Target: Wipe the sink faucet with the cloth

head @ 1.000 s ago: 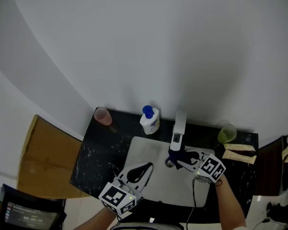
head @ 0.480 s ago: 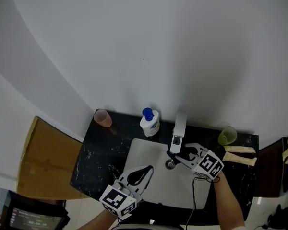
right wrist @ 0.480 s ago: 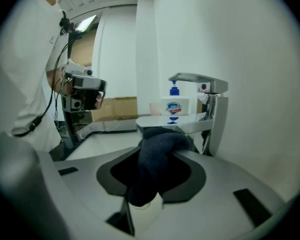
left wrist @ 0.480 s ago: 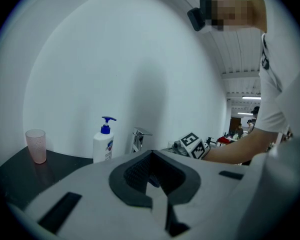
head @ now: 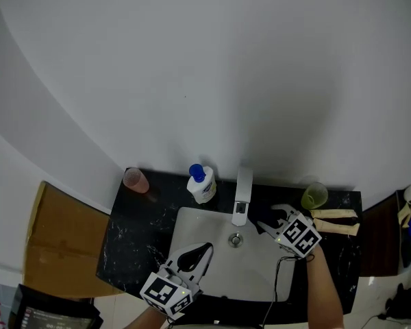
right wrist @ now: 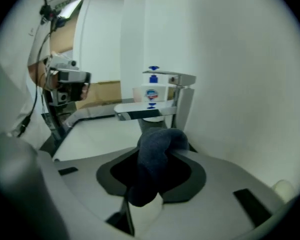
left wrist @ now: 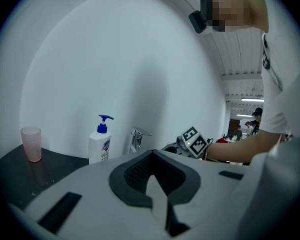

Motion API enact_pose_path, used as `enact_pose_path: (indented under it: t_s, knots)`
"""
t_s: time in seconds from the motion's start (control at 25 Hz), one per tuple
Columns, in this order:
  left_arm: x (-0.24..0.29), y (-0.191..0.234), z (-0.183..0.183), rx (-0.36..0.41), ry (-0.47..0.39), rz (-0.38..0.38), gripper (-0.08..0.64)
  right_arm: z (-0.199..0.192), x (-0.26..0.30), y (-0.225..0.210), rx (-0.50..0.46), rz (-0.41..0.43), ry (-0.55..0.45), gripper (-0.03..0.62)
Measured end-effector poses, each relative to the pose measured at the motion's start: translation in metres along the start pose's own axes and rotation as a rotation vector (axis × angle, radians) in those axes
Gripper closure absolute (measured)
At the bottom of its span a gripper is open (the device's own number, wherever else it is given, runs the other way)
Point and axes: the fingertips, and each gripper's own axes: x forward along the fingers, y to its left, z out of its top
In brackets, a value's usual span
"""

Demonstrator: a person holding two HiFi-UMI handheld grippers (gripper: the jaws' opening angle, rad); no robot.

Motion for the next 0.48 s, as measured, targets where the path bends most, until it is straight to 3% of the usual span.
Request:
enact_pose_path:
  t_s: [0.12, 0.24, 0.32, 0.48]
  knots:
    - [0.003, -0.001, 0.0, -0.002, 0.002, 0.001, 0.56, -0.003, 0.011, -0.042, 0.003, -0.142, 0.133, 0.463]
    - [0.004, -0.003, -0.002, -0.002, -0.014, -0.009, 0.56, -0.016, 0.032, -0.063, -0.035, -0.215, 0.308, 0.463]
    - [0.005, -0.002, -0.001, -0.001, -0.019, -0.007, 0.56, -0.016, 0.043, -0.065, -0.021, -0.21, 0.335, 0.463]
    - [0.003, 0.003, 0.004, -0.005, -0.008, 0.018, 0.56, -0.003, 0.056, -0.058, -0.01, -0.146, 0.289, 0.463]
